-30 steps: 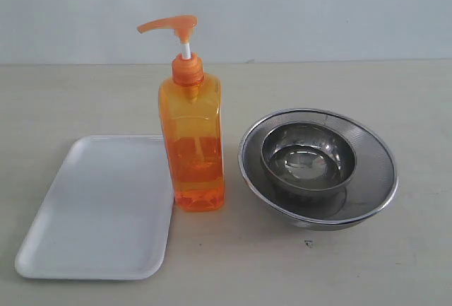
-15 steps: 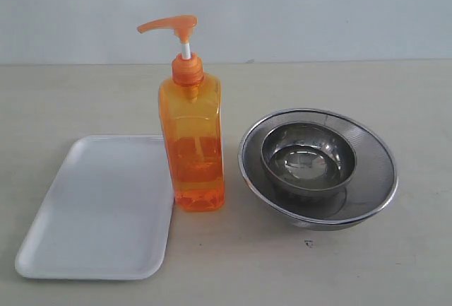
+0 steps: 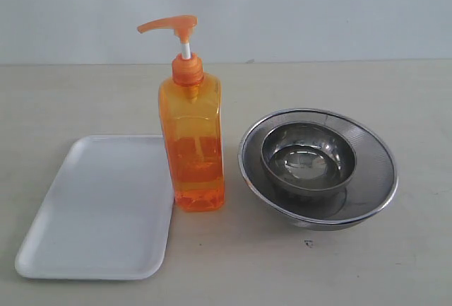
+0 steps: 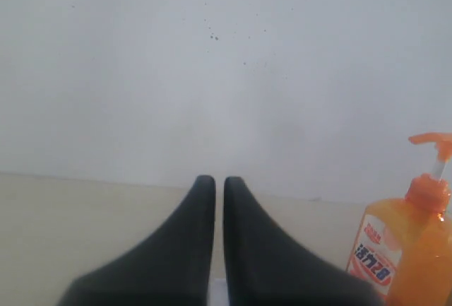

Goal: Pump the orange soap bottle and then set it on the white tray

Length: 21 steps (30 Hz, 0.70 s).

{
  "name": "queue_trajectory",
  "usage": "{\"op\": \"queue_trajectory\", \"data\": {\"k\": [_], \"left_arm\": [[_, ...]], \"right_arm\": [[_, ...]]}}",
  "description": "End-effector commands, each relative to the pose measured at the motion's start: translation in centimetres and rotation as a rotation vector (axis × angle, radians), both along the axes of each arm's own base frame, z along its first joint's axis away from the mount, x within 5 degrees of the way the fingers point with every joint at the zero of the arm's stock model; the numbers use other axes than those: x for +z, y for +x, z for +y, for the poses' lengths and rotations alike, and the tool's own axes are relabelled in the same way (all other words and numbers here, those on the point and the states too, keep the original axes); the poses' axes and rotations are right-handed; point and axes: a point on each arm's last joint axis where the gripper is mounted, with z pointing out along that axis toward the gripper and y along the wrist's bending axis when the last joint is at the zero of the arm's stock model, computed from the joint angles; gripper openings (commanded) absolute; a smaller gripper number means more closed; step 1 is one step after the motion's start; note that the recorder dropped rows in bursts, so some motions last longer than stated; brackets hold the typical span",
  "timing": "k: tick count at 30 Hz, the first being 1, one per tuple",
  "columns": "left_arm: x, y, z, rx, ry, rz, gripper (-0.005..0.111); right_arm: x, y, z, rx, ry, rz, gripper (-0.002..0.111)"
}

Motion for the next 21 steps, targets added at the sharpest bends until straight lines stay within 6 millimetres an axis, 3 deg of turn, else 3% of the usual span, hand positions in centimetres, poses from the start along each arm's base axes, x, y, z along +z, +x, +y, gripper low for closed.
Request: {"op": "queue_trajectory", "data": {"k": [1,6,14,21], "left_arm": [[0.5,-0.2,0.0,-0.006,-0.028,-0.016,0.005],[1.2,-0.3,0.0,-0.007,-0.077,-0.085,0.005],[1.7,-0.3,0.0,-0.04,-0.322,-0.116,0.005],[1.8,-0.4,0.0,-0.041,-0.327,-0.123,0.005]], "right_arm": [[0.1,0.0,0.0,-0.006,-0.006,-0.01,0.0],[0.1,0.0,0.0,-0.006,-0.006,-0.01,0.0],[0.1,0.0,0.0,-0.006,-0.006,-0.01,0.0],[0.1,0.0,0.0,-0.006,-0.006,-0.01,0.0]]}}
